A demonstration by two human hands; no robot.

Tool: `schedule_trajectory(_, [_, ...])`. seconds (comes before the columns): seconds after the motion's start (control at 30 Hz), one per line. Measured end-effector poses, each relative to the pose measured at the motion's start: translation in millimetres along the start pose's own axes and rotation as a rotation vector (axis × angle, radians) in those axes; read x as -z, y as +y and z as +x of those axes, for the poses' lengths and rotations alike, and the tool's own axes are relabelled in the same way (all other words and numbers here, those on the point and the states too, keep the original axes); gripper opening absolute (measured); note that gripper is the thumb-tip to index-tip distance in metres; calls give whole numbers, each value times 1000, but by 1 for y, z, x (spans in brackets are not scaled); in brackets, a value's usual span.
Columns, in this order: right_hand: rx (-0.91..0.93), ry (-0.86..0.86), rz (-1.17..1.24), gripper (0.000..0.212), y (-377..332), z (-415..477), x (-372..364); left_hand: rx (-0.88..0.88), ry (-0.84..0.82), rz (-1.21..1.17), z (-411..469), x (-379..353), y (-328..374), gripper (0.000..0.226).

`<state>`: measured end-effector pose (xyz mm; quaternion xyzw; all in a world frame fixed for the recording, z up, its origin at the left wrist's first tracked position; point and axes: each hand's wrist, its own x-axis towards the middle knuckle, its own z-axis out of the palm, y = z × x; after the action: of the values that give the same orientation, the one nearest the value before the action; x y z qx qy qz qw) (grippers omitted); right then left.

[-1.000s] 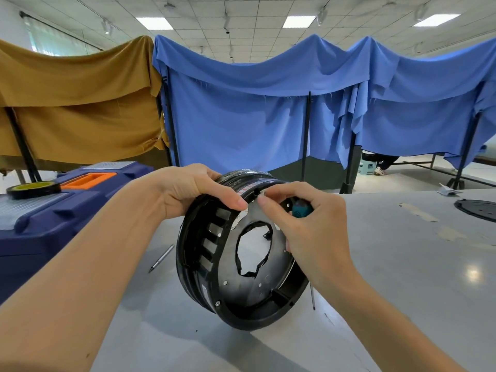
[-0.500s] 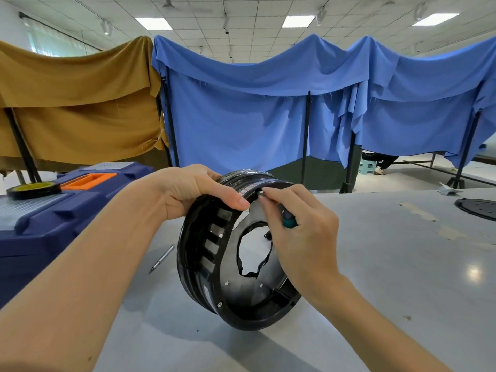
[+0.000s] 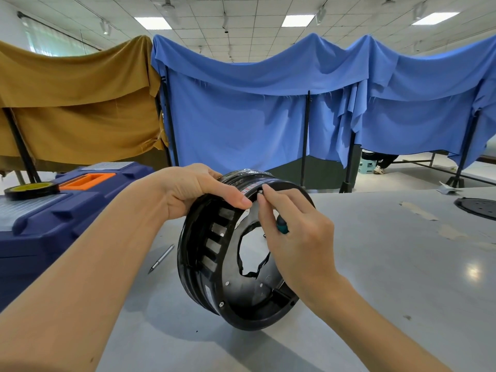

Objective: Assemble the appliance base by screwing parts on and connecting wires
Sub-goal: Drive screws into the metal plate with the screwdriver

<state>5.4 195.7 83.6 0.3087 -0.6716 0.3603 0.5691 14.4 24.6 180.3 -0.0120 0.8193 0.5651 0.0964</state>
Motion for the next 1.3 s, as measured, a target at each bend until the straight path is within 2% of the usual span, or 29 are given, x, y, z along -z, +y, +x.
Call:
schedule_trajectory(0.17, [-69, 13, 86, 9, 1, 4, 1, -13, 16, 10, 0, -2, 1, 61])
schedule_trajectory(0.27, [-138, 11, 145, 7, 0, 6, 1, -26, 27, 22, 0, -4, 1, 54])
schedule_trajectory(0.33, [-234, 0, 221, 7, -1, 7, 2, -32, 26, 23, 0, -5, 1, 48])
schedule_trajectory(0.47, [-500, -79, 415, 6, -3, 12, 5, -37, 30, 32, 0, -7, 2, 52])
schedule_trajectory(0.57, [-614, -113, 469, 6, -2, 14, 6, -43, 23, 16, 0, -9, 2, 48])
schedule_trajectory(0.8, [-604, -151, 457, 13, -2, 17, 9, -48, 20, 7, -1, -10, 2, 49])
schedule_trajectory(1.07, [-632, -92, 500, 19, -1, 14, 8, -58, 34, 26, -2, -13, 3, 32])
schedule_trajectory(1.17, [-665, -79, 526, 13, 2, 15, 7, -63, 40, 38, -3, -15, 3, 42])
schedule_trajectory(1.3, [-644, -74, 538, 15, 3, 15, 9, -67, 52, 41, -4, -16, 4, 53])
